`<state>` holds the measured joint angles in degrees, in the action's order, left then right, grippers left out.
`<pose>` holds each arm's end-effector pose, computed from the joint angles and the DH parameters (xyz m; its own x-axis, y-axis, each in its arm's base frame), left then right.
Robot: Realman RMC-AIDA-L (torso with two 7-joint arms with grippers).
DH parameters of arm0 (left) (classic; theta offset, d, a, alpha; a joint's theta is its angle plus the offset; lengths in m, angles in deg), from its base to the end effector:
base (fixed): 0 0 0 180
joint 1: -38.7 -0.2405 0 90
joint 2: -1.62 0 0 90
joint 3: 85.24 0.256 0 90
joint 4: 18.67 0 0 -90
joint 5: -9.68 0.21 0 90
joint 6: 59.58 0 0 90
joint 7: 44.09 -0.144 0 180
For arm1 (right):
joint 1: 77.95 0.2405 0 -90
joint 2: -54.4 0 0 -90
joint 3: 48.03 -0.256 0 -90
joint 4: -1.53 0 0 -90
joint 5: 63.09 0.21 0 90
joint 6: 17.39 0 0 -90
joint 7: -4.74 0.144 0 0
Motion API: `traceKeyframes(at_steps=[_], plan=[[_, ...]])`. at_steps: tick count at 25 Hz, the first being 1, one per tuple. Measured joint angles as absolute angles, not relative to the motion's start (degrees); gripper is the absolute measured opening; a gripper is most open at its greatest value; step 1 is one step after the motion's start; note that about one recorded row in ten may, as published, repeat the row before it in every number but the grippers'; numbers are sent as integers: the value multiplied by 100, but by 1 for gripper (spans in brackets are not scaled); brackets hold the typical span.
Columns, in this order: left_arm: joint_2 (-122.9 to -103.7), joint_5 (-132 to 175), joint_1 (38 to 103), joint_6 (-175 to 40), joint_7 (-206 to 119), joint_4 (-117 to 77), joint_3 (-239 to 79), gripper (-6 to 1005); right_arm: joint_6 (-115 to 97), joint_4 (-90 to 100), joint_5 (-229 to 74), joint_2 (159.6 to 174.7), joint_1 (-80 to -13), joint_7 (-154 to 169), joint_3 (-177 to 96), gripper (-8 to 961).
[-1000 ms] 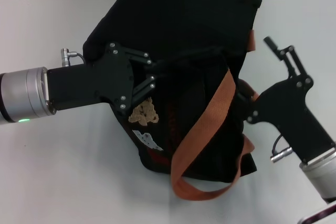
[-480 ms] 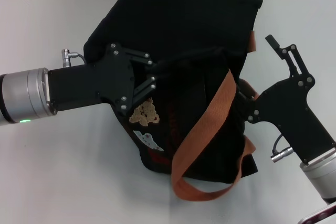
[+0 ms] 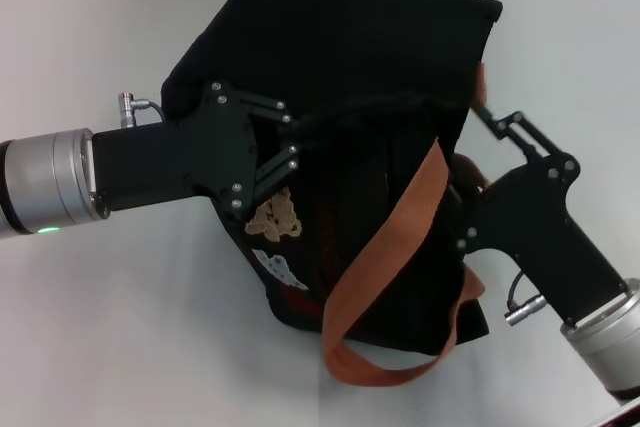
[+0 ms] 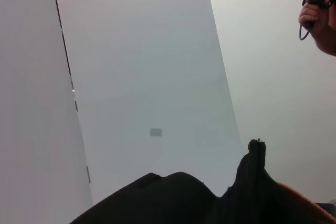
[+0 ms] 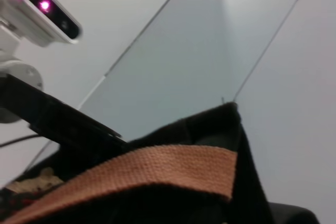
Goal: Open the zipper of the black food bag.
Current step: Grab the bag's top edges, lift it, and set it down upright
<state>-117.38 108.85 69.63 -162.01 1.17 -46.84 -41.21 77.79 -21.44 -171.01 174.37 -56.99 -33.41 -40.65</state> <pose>-0.2232 0.3026 -0.0089 0.7059 -0.1983 0.6800 -0.0055 -0.9615 -0.2747 0.2343 0.2185 -0.0855 0.7449 0.5886 -0.3142 -0.0988 -0.3684 -0.9244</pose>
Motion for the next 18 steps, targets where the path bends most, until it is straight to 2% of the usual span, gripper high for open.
traceKeyframes(at_steps=[6, 16, 18], plan=[[-11738, 10881, 6964, -16215, 117, -4631, -4121, 73, 7766, -2133, -17168, 17437, -5687, -3343, -4064, 443], [-11738, 10882, 6956, -16226, 117, -4618, -4121, 79, 7578, -2123, -17251, 17437, -5669, -3343, -4056, 202], [-11738, 10883, 6954, -16230, 117, -4618, -4121, 80, 7577, -2119, -17280, 17437, -5673, -3343, -4056, 73]])
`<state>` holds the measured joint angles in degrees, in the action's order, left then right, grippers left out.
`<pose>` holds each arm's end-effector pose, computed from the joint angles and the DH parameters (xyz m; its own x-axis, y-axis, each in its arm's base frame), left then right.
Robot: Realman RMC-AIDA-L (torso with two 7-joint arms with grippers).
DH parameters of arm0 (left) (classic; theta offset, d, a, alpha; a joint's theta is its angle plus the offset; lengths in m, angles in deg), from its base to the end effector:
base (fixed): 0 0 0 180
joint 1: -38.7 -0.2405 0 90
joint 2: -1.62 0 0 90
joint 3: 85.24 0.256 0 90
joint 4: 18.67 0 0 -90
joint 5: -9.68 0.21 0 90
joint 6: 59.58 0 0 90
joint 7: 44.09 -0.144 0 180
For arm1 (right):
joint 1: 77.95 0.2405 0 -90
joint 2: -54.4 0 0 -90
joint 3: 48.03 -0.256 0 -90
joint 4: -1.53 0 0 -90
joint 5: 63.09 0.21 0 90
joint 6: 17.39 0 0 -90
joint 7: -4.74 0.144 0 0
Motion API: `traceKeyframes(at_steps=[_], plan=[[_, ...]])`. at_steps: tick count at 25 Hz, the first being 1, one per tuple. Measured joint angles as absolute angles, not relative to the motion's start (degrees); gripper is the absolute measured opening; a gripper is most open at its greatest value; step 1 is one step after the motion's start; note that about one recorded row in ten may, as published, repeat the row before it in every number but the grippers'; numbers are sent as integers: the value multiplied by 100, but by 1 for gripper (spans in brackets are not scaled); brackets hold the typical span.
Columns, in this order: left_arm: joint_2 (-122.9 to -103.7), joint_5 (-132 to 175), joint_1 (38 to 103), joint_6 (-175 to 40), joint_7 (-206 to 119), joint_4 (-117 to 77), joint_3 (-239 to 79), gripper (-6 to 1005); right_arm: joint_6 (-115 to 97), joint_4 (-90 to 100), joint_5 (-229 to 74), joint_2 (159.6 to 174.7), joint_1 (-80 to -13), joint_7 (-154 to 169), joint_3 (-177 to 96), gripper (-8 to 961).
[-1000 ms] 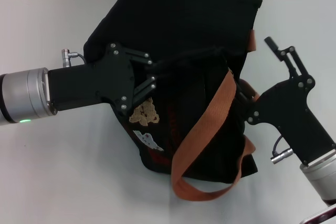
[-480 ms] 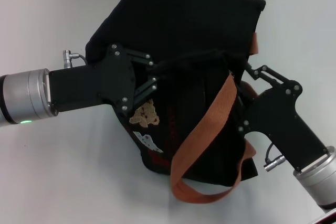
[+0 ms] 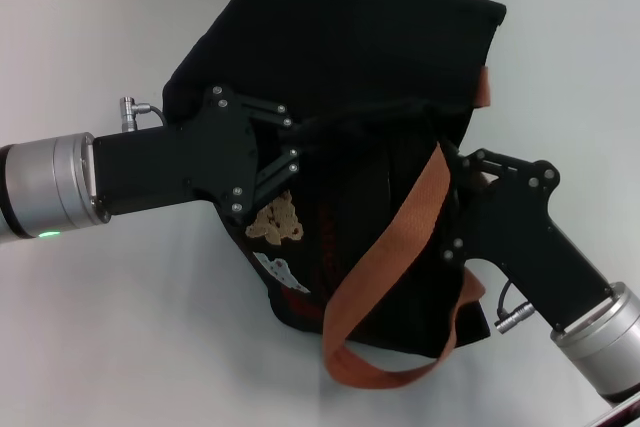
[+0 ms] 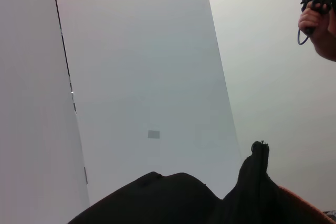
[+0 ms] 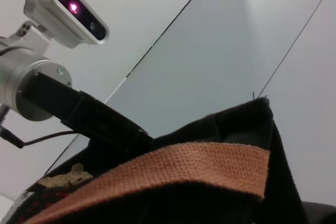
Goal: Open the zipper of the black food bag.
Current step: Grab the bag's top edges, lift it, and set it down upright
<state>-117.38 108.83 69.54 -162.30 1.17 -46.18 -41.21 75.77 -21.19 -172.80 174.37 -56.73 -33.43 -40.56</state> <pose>-0.2239 0.3005 -0.0103 0.7014 -0.1879 0.6876 0.0017 -0.9642 -0.2652 0.2344 0.2179 -0.0918 0.7483 0.5863 -0.3103 -0.0633 -0.4024 -0.9133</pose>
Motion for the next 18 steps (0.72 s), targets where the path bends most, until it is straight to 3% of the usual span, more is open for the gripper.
traceKeyframes(at_steps=[1, 18], plan=[[-11738, 10883, 6952, -16232, 117, -4618, -4121, 81, 7577, -2117, -17292, 17437, -5679, -3343, -4056, 9], [-11690, 10247, 6436, -16120, -9, -4622, -4188, 93, 7363, -1903, -17275, 17438, -5866, -3343, -4113, -3]])
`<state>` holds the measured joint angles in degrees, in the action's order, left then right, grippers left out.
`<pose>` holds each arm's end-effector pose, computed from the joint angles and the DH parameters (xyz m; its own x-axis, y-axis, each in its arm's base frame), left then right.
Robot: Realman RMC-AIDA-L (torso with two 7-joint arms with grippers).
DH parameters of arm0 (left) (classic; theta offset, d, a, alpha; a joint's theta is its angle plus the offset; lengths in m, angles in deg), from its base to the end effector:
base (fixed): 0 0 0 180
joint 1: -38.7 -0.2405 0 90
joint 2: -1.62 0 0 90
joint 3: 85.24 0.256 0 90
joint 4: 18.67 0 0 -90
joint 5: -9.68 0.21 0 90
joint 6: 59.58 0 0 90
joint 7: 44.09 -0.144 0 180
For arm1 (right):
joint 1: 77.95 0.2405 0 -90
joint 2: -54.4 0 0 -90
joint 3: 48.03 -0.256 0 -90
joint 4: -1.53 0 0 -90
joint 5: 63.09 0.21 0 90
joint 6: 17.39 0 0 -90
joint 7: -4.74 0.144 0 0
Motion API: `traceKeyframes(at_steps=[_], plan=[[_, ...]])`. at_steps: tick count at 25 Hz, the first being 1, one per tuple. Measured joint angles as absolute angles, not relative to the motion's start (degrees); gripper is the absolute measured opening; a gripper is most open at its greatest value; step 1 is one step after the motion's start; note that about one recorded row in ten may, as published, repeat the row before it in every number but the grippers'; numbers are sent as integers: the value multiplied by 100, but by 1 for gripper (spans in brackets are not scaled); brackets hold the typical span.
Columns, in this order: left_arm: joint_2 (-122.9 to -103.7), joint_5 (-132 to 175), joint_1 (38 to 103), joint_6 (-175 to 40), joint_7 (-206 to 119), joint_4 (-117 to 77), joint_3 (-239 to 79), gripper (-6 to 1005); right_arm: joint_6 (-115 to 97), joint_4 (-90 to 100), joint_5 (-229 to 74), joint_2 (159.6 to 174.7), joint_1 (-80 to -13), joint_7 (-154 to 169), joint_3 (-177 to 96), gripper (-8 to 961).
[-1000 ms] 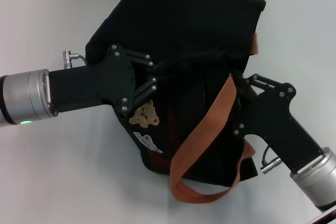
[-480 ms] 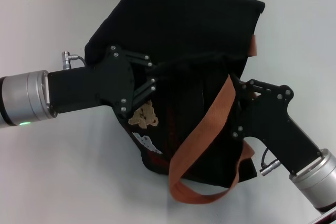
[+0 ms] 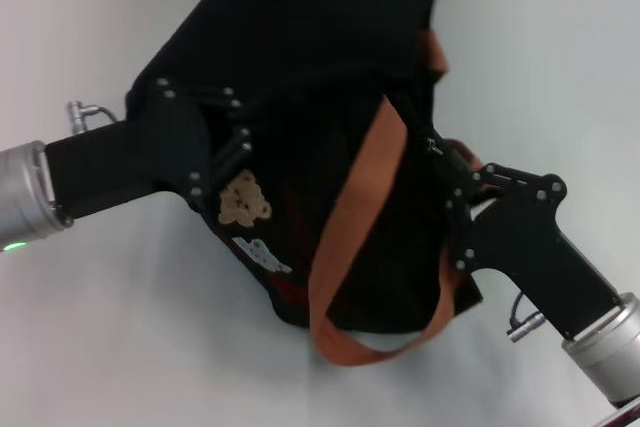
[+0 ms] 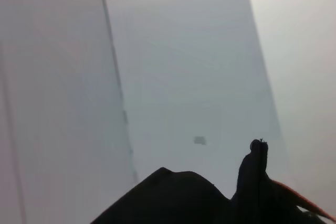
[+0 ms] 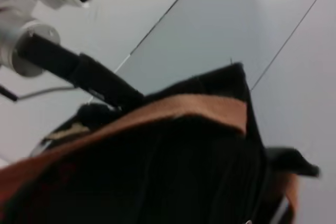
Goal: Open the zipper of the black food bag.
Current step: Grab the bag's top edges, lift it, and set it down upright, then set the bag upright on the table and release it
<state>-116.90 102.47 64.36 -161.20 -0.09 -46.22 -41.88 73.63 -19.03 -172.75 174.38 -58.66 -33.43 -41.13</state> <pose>-0.2476 0.2917 0.0047 0.6792 -0.1907 0.7087 0.1252 -0.9214 -0.3678 0.2514 0.2155 -0.0917 0.7958 0.5447 -0.2647 -0.0344 -0.3956 -0.9178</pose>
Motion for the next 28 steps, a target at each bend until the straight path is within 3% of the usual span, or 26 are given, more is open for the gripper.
traceKeyframes(at_steps=[15, 28], plan=[[-11681, 10026, 5970, -15900, -125, -4478, -5135, 103, 7026, -1392, -17234, 17431, -6179, -2957, -4952, -5], [-11687, 10016, 6017, -15914, -190, -4377, -5177, 112, 7679, -1377, -17228, 17406, -5842, -1315, -5122, 55]])
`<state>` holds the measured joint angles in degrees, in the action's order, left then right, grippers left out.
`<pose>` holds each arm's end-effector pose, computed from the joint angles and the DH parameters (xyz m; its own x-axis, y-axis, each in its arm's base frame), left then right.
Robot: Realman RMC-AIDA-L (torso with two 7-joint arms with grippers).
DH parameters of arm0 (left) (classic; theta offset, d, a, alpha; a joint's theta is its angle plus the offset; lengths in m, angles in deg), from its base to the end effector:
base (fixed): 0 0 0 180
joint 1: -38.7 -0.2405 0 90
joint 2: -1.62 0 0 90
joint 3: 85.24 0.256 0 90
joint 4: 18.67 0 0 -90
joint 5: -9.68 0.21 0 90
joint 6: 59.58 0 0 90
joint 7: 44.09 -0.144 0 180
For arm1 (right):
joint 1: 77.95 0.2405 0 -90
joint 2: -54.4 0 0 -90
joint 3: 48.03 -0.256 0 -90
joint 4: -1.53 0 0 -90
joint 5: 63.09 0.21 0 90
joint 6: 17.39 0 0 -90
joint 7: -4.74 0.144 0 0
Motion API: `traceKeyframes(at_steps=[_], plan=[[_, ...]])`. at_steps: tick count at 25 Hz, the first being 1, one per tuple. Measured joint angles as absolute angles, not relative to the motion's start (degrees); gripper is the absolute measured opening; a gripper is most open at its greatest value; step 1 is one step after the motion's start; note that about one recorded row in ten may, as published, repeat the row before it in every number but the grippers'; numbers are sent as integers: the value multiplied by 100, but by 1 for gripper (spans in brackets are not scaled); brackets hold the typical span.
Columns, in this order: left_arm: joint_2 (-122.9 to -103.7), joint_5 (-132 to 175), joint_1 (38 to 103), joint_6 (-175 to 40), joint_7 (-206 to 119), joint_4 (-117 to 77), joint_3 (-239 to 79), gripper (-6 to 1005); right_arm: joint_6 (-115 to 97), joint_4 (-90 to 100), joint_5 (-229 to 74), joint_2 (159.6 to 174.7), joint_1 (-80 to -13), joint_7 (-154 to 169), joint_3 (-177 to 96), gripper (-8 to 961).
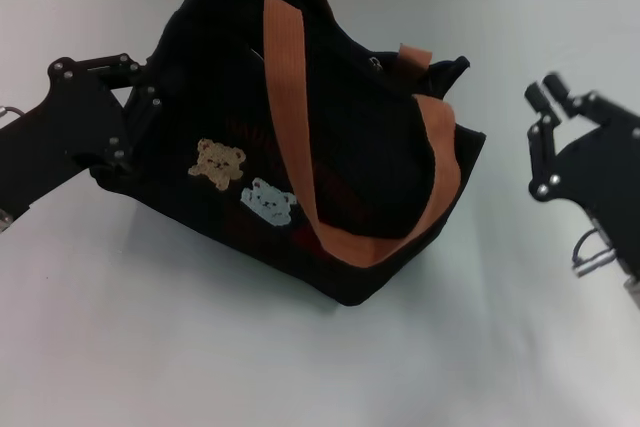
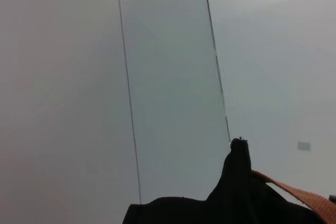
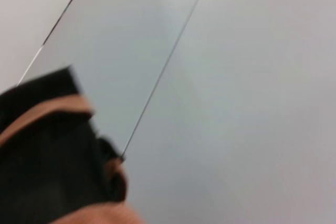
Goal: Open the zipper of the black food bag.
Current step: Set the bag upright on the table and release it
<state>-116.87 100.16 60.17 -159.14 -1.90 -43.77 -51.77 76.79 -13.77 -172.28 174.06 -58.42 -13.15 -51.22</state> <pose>-0.2826 0.2846 0.0260 0.6595 -0.1874 0.7279 0.3292 -0.7986 -0.5038 0.2678 0.2445 -0.0539 0.7599 0.4455 -0.4735 -0.3264 -0.3684 -0.8705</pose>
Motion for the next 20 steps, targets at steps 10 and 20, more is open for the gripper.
traceKeyframes(at_steps=[10, 20], plan=[[-11691, 9887, 5859, -15224, -190, -3280, -6423, 119, 7654, -896, -17228, 17400, -5754, 1440, -6270, 292], [-11686, 9869, 5354, -15612, -149, -2874, -7822, 126, 7571, 233, -17294, 17362, -5477, 4106, -6223, 556]])
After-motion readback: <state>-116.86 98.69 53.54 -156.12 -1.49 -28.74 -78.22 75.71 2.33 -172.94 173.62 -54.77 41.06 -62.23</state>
